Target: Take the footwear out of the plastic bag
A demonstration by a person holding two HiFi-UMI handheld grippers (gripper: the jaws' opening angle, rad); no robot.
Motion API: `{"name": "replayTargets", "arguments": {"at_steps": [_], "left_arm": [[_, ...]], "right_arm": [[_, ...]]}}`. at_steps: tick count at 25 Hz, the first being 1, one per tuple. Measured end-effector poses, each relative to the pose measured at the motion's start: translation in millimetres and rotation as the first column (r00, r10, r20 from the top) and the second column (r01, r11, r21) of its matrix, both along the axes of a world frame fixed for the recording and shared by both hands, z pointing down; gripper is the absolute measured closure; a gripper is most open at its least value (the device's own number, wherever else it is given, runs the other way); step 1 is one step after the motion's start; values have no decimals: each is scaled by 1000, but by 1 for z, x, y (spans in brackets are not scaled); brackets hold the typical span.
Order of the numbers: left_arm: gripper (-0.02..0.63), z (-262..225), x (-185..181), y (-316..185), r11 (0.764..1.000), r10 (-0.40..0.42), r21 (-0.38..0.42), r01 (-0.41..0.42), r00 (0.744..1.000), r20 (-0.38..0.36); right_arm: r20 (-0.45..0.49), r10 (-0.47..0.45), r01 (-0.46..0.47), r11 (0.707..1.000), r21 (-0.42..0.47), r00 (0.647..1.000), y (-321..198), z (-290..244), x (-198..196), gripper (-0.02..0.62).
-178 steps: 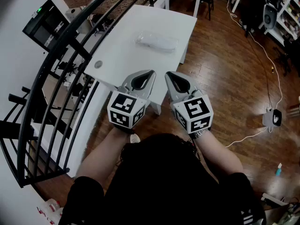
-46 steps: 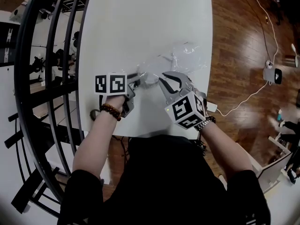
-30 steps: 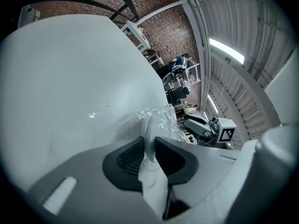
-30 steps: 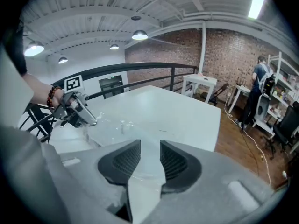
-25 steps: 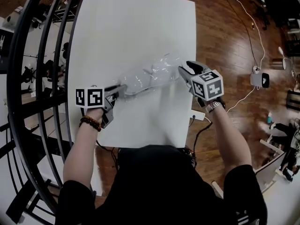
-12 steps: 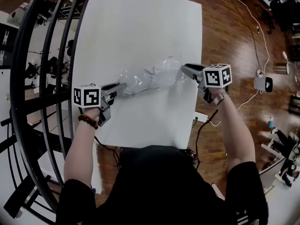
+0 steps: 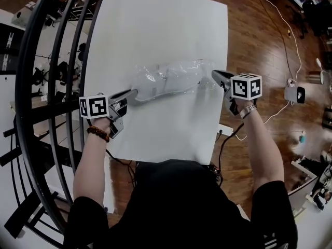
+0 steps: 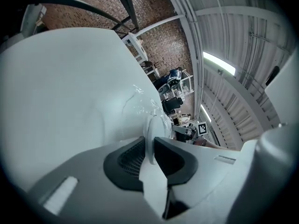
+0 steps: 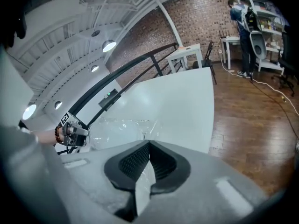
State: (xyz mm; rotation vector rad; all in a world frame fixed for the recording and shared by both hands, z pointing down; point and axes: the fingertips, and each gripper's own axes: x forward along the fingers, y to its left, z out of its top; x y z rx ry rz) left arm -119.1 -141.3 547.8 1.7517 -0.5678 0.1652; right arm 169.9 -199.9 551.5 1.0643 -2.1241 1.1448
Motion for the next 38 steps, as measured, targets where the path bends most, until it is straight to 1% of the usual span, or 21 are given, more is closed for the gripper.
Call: {"name": "replayTargets", "arguments": {"at_steps": [5, 8, 16, 20, 24, 28, 32, 38], "left_arm": [[526, -2, -7, -6, 999, -53, -2, 53, 999, -5], [528, -2, -15, -11, 996, -92, -2, 92, 996, -6], [528, -3, -40, -21, 979, -203, -9, 203, 979, -2], [528, -6, -57, -27, 973, -226, 45, 224, 974, 31], [528, -1, -70, -23, 946, -323, -20, 323, 946, -5], [528, -2, -87, -17, 921, -389, -24, 389, 921, -4], [528, 1, -105, -11, 885, -465, -34, 465, 885, -4], [528, 7, -143, 4, 828, -559, -47, 558, 829, -7]], "right_arm": [[-45, 56, -54, 998, 34, 997, -4, -3, 13, 603], [-62, 102, -101, 995, 26, 993, -3, -1, 21, 603], [-111, 194, -190, 981, 43, 975, -4, -2, 41, 603], [-128, 247, -242, 969, 54, 961, -4, -2, 50, 603], [-140, 295, -289, 955, 61, 945, -2, -1, 61, 603], [-149, 342, -334, 939, 76, 928, 5, -4, 72, 603], [-153, 395, -385, 919, 89, 906, 10, -5, 78, 603], [-165, 448, -434, 893, 116, 879, 20, -10, 64, 603]]}}
